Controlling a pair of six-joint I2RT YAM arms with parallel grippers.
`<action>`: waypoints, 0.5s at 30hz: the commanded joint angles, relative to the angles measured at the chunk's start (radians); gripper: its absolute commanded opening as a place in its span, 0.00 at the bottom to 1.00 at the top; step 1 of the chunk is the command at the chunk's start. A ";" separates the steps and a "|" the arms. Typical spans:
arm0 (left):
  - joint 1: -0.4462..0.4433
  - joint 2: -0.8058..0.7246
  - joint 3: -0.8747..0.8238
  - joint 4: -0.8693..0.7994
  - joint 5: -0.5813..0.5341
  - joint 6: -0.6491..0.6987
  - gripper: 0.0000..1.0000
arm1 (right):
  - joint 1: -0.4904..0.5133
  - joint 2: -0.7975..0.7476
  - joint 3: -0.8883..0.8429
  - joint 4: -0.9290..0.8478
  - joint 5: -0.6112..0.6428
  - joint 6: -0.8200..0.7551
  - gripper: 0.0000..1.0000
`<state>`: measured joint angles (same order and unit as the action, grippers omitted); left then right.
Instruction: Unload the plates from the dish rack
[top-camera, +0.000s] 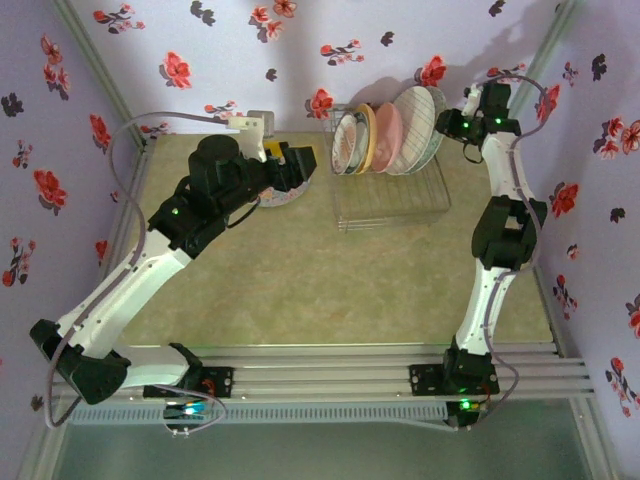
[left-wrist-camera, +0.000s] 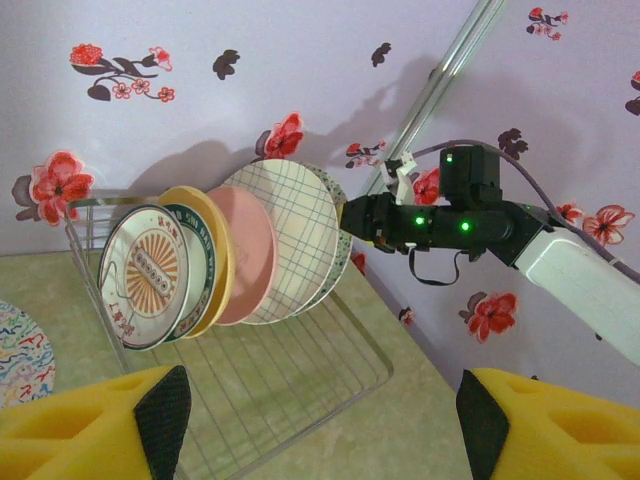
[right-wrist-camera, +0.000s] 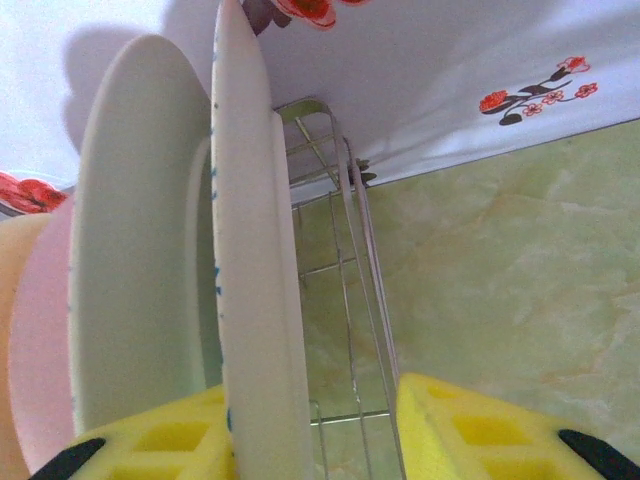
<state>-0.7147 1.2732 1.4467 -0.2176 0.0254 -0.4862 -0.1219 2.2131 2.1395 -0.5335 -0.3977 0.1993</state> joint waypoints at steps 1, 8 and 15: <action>-0.008 -0.001 0.032 -0.004 -0.021 0.020 0.74 | 0.005 0.014 0.042 0.011 -0.011 -0.024 0.36; -0.009 -0.001 0.030 0.000 -0.021 0.017 0.75 | 0.030 0.006 0.055 -0.001 0.009 -0.031 0.22; -0.010 -0.005 0.017 0.011 -0.021 0.005 0.75 | 0.047 -0.013 0.076 -0.030 0.063 -0.064 0.12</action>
<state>-0.7155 1.2732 1.4467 -0.2207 0.0254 -0.4866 -0.0864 2.2189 2.1712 -0.5549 -0.3508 0.1593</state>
